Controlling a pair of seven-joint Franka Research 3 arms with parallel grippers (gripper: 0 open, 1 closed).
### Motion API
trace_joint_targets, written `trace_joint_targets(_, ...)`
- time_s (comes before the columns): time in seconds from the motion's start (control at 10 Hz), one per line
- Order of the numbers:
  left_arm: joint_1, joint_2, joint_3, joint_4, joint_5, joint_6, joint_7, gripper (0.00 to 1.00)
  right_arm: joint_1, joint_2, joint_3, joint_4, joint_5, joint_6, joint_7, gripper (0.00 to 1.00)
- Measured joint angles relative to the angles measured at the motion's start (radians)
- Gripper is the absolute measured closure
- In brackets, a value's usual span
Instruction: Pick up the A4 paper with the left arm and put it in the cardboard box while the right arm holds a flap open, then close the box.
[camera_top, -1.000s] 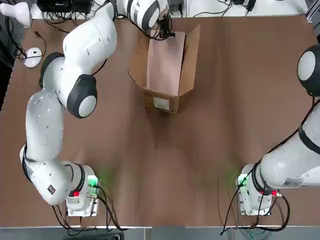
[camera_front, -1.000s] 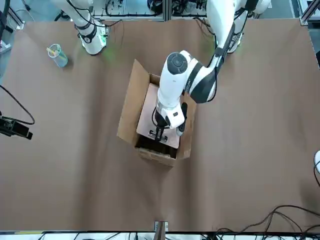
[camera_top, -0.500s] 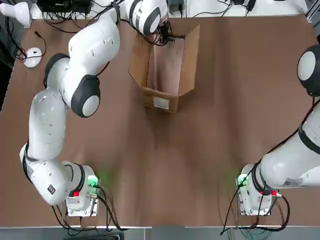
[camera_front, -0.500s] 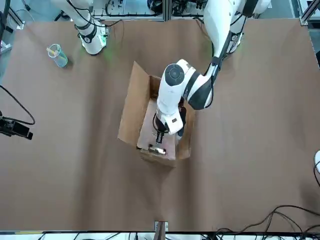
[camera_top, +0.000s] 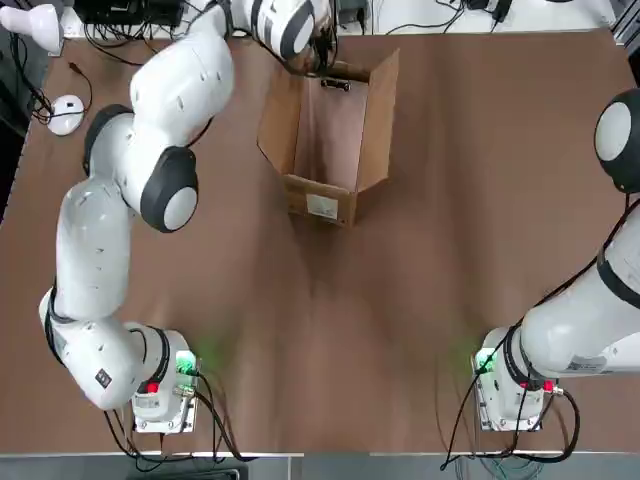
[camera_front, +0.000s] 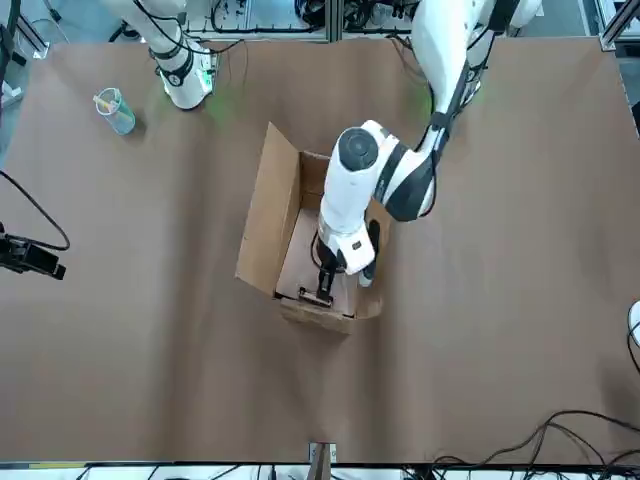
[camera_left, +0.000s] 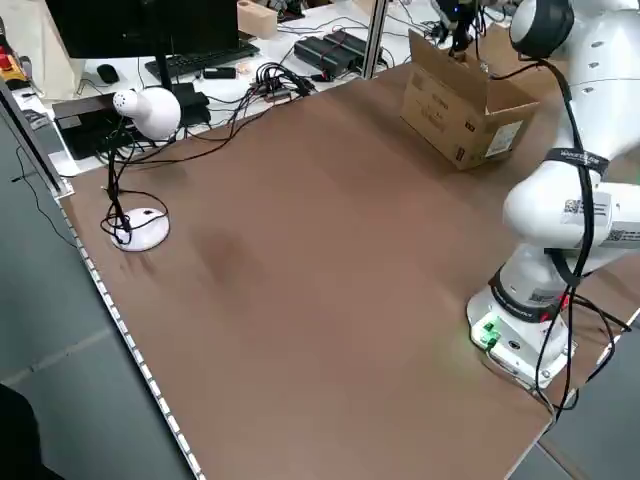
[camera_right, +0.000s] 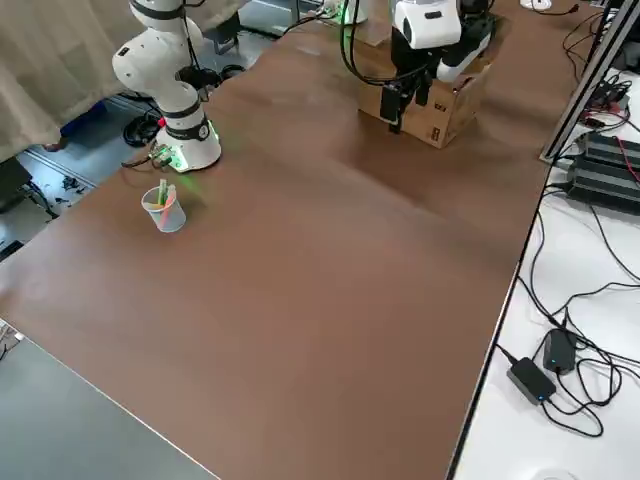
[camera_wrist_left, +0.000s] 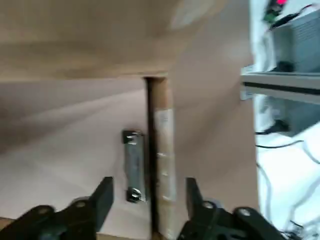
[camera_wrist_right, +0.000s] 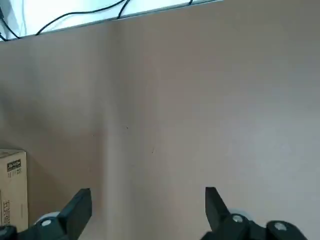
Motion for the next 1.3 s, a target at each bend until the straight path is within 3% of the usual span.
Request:
trace_joint_targets(0.2,0.009,-0.104,0.009,0.010,0.000,-0.107,0.005,0.01,0.003,0.000,0.006,-0.004,0.004,-0.002,0.000,0.00)
trace_joint_targets(0.3,0.035,-0.158,0.012,0.011,0.000,-0.173,0.006,0.00,0.006,0.000,0.010,-0.012,0.026,-0.008,0.000,0.00)
trace_joint_targets(0.5,0.171,-0.247,0.012,0.010,-0.063,-0.313,0.149,0.07,0.007,0.001,0.012,-0.060,0.122,-0.041,-0.002,0.00)
trace_joint_targets(0.6,0.269,-0.275,0.013,0.006,-0.135,-0.398,0.296,0.12,0.008,0.002,0.013,-0.095,0.176,-0.056,-0.004,0.00)
trace_joint_targets(0.8,0.438,-0.281,0.011,-0.025,-0.250,-0.489,0.543,0.46,0.008,0.003,0.014,-0.180,0.288,-0.077,-0.027,0.01)
trace_joint_targets(1.1,0.433,-0.188,-0.004,-0.099,-0.387,-0.466,0.603,0.89,0.011,0.004,0.016,-0.308,0.428,-0.085,-0.051,0.13)
trace_joint_targets(1.2,0.414,-0.140,-0.007,-0.100,-0.432,-0.439,0.603,0.93,0.021,0.004,0.018,-0.337,0.460,-0.083,-0.051,0.24)
trace_joint_targets(1.3,0.404,-0.101,-0.020,-0.100,-0.459,-0.398,0.603,0.93,0.040,0.004,0.019,-0.362,0.491,-0.073,-0.051,0.27)
